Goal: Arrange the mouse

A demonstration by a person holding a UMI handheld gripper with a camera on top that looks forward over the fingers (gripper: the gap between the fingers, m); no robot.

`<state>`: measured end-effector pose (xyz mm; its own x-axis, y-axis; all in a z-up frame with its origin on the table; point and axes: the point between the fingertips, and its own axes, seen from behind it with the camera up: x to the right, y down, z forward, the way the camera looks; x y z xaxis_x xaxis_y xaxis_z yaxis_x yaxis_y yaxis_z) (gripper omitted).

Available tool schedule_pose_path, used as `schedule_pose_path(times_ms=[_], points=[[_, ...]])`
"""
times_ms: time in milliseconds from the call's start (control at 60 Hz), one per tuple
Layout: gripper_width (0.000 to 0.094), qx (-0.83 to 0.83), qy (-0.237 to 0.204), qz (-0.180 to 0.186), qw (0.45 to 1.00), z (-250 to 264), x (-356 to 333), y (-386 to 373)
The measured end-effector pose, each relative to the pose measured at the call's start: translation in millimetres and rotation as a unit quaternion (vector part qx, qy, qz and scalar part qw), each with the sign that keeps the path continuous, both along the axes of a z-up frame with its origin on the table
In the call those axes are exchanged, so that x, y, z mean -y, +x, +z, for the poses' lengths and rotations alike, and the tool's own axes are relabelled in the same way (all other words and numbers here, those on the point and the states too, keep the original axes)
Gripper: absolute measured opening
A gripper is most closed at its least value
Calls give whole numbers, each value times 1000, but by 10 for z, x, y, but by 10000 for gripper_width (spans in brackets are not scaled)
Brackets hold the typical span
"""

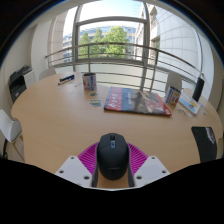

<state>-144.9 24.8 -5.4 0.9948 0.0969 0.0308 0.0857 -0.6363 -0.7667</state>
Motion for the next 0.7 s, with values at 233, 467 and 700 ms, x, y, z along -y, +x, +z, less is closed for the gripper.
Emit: schedule_pose_path(times_ms=[233,467,700], points=[[393,-33,132,38,990,1862,420,-97],[392,-44,256,-20,966,3486,441,1426],[391,-8,160,-110,981,2228,127,3573]])
